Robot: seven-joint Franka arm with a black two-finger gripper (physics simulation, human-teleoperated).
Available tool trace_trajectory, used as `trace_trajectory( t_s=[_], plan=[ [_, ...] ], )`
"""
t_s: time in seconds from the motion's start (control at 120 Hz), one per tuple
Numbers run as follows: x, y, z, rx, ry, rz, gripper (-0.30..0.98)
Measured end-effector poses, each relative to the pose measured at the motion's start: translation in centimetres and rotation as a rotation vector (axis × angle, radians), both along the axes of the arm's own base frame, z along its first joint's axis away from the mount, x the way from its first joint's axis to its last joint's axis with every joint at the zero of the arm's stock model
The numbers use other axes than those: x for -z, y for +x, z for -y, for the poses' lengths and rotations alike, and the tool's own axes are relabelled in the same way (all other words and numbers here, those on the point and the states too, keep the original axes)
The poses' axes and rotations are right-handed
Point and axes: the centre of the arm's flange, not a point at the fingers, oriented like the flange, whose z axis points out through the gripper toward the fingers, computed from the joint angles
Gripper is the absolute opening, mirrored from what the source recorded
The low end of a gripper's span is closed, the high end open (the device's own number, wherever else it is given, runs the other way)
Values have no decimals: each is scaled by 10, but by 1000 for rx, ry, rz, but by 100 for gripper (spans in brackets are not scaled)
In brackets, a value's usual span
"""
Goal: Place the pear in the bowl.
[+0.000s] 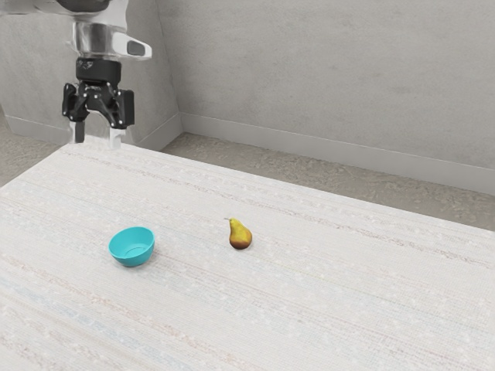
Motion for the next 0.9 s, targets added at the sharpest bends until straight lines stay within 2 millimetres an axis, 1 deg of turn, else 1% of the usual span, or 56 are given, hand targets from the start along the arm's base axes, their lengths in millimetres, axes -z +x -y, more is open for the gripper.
trace_trajectory(
  t_s=[0.108,0.167,0.225,0.308,0.367,0.425,0.517,0.583,0.642,0.708,0.775,0.9],
  plan=[
    [0,27,-4,9,-2,175,69],
    [0,40,1,25,0,247,69],
    [-4,52,17,61,-4,318,69],
    [-8,65,51,126,-13,407,69],
    [-2,78,72,165,-22,460,69],
    [20,97,85,187,-23,485,69],
    [56,125,94,209,-10,508,69],
    [80,156,113,250,10,529,69],
    [111,175,126,279,20,513,69],
    [149,187,133,301,30,472,69],
    [183,194,137,323,45,428,69],
    [230,200,139,359,69,366,69]
  ],
)
